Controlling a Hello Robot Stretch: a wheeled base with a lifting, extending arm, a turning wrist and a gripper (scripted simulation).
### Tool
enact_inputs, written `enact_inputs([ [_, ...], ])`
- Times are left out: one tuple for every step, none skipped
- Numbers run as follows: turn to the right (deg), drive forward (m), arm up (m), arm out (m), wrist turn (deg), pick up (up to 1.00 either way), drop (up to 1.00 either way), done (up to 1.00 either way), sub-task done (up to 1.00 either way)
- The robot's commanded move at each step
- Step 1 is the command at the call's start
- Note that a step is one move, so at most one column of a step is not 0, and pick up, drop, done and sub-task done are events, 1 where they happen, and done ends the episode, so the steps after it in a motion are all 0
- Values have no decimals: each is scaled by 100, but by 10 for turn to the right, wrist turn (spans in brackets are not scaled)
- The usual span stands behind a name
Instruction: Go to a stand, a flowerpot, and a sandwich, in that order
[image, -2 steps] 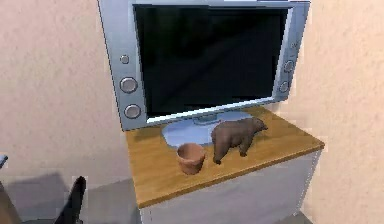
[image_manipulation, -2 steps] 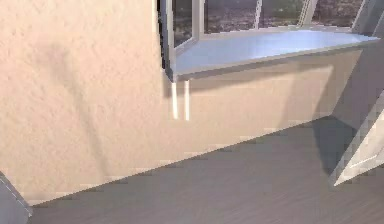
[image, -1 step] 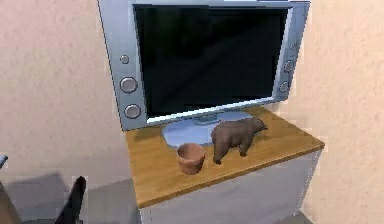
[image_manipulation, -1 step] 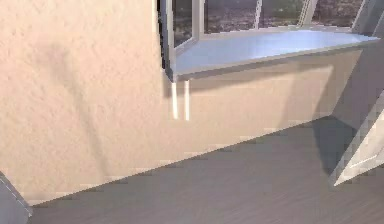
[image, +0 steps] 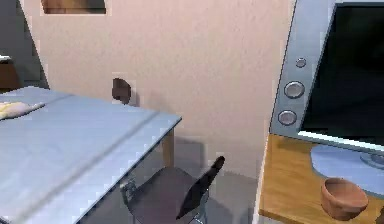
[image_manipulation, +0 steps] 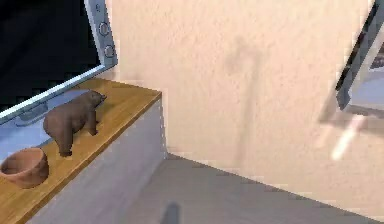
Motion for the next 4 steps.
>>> enact_inputs([
  [-450, 0, 0, 0, 0, 0, 0, 0, 0],
  [-450, 0, 0, 0, 0, 0, 0, 0, 0],
  [-390, 0, 0, 0, 0, 0, 0, 0, 0],
  [0, 15, 0, 0, 0, 0, 0, 0, 0],
])
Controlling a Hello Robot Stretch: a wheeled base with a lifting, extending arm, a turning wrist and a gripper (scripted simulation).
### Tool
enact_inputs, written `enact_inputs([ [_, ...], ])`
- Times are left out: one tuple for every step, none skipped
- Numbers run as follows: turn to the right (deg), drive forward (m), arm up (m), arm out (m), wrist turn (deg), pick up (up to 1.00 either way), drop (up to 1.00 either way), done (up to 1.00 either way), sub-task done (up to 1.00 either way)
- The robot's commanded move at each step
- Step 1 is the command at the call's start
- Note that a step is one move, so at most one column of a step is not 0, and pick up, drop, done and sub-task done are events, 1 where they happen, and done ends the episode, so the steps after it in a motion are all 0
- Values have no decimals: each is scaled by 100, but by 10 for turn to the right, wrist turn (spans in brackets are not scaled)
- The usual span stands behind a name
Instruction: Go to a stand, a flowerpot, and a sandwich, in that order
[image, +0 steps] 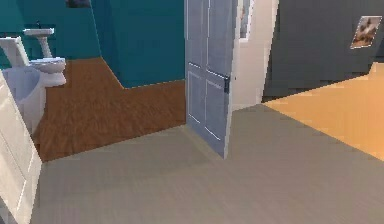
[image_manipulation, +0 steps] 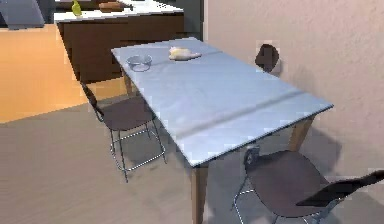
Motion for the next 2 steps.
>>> enact_inputs([
  [390, 0, 0, 0, 0, 0, 0, 0, 0],
  [0, 50, 0, 0, 0, 0, 0, 0, 0],
])
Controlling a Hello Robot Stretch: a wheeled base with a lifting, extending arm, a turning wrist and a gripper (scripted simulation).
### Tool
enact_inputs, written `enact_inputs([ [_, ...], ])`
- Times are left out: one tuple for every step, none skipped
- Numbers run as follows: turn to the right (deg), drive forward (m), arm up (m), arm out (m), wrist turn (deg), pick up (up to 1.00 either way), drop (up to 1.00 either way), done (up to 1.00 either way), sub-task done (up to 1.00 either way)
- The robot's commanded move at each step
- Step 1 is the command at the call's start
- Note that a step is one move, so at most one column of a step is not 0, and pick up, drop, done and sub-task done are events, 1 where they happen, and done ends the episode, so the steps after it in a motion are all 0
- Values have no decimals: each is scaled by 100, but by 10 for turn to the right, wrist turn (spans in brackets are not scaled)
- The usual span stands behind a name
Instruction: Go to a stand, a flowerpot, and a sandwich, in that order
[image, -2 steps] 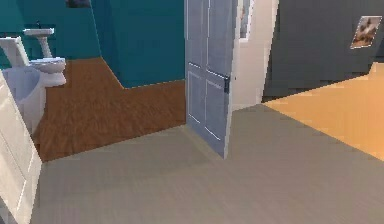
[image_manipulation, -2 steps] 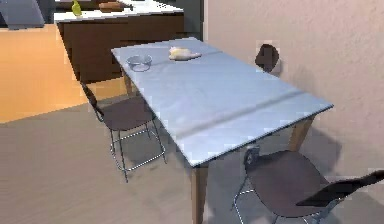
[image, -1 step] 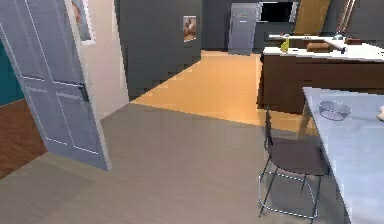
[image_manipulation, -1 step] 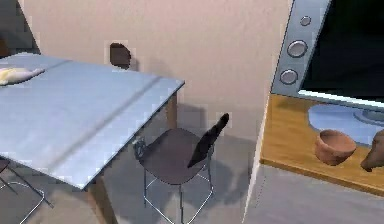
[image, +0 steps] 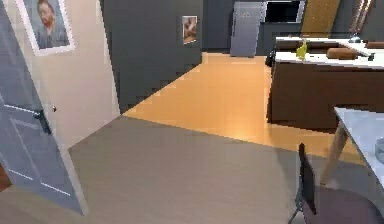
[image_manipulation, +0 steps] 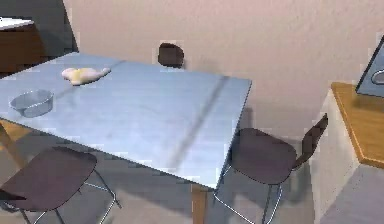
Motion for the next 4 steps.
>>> enact_inputs([
  [0, 100, 0, 0, 0, 0, 0, 0, 0],
  [60, 0, 0, 0, 0, 0, 0, 0, 0],
  [30, 0, 0, 0, 0, 0, 0, 0, 0],
  [0, 30, 0, 0, 0, 0, 0, 0, 0],
])
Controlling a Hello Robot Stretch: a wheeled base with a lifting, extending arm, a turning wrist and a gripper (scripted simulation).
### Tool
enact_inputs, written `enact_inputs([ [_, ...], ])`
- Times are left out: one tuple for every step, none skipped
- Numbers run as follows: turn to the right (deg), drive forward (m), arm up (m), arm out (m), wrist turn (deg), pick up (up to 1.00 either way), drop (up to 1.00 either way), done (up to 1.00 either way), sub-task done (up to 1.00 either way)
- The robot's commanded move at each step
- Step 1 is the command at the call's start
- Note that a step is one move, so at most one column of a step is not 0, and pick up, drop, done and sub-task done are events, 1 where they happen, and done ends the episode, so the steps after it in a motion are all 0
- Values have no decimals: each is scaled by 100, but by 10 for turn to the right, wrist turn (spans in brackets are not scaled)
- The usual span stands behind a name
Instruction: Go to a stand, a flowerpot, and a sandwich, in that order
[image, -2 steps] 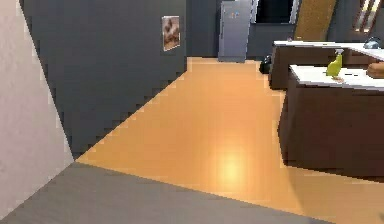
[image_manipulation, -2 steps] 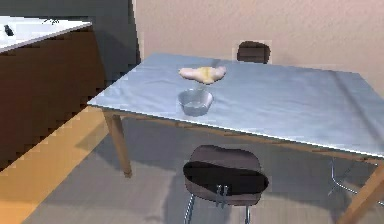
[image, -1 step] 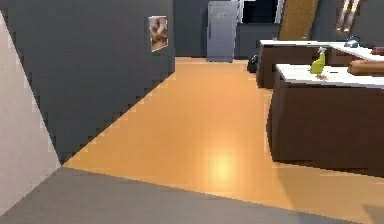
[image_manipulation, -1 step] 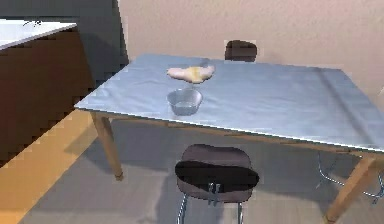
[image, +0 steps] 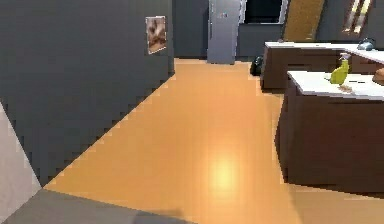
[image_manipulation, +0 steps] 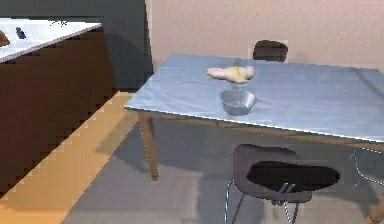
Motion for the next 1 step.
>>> enact_inputs([
  [420, 0, 0, 0, 0, 0, 0, 0, 0],
])
